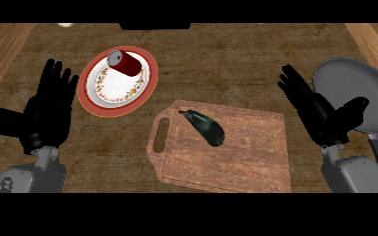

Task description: Pick the eggplant from the cutting board and place it in the pan

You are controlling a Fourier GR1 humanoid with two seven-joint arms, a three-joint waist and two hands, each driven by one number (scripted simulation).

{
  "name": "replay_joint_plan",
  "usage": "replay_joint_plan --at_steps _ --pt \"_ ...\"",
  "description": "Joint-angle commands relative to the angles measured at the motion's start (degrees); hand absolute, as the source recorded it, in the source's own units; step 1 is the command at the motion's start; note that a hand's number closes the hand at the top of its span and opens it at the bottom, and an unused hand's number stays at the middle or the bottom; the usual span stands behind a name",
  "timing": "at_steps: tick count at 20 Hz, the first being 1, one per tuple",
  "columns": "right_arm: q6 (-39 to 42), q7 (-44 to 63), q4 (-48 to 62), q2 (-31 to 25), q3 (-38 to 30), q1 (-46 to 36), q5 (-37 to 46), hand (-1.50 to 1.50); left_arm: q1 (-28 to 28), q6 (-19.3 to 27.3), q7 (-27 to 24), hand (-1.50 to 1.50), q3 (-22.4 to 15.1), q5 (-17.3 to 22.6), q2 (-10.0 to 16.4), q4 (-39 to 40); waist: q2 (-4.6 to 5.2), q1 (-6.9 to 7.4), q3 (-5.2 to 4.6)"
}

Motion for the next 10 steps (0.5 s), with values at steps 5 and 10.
replay_joint_plan --at_steps 5,10 --pt "17.4 3.5 2.6 10.7 8.2 -17.2 -11.7 1.5 -4.0 -6.7 -0.5 0.0 -6.5 -5.4 5.1 1.0 2.32 7.89 -0.7" --pt "32.4 -8.1 12.3 -1.0 7.2 -25.2 -1.4 1.5 -2.5 -9.8 -0.4 0.0 -8.4 -5.6 5.7 2.5 1.83 5.15 -0.95"
